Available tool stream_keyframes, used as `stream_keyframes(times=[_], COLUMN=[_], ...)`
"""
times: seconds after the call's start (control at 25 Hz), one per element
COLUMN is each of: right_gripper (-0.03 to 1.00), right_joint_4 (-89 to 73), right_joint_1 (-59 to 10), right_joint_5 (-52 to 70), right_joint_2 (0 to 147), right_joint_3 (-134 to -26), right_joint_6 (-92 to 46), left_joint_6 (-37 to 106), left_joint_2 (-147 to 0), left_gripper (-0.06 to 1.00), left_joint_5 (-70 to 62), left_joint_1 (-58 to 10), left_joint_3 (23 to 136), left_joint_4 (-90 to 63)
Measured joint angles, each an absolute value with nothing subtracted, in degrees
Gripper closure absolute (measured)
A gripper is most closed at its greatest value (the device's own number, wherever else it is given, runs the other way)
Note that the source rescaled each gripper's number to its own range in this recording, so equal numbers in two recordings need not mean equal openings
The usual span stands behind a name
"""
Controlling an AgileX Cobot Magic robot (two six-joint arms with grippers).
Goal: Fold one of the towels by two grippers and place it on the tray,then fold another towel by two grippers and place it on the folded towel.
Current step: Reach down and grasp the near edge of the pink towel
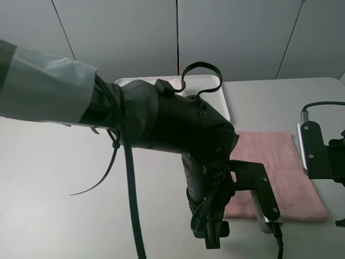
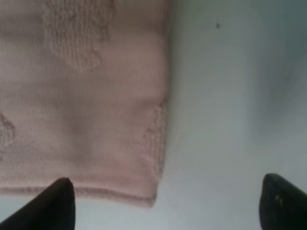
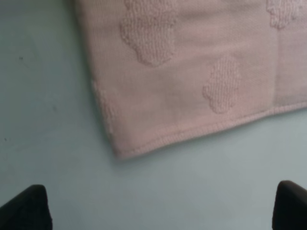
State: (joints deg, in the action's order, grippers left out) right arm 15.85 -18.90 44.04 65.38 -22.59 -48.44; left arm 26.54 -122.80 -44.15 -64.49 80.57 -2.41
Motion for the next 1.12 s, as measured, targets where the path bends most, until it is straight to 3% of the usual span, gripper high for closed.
stream_keyframes(times=[1.12], right_gripper=[-0.03], right_joint_4=[16.89], right_joint_1=[-18.90], right_joint_5=[40.17], right_joint_2=[69.18], right_joint_3=[-21.74], right_joint_6=[-48.44], left_joint_6=[24.38], left_joint_2=[-126.18], left_gripper=[-0.05], left_joint_5=[-44.96], left_joint_1=[-64.49], left_joint_3=[81.87], left_joint_4=[-1.75])
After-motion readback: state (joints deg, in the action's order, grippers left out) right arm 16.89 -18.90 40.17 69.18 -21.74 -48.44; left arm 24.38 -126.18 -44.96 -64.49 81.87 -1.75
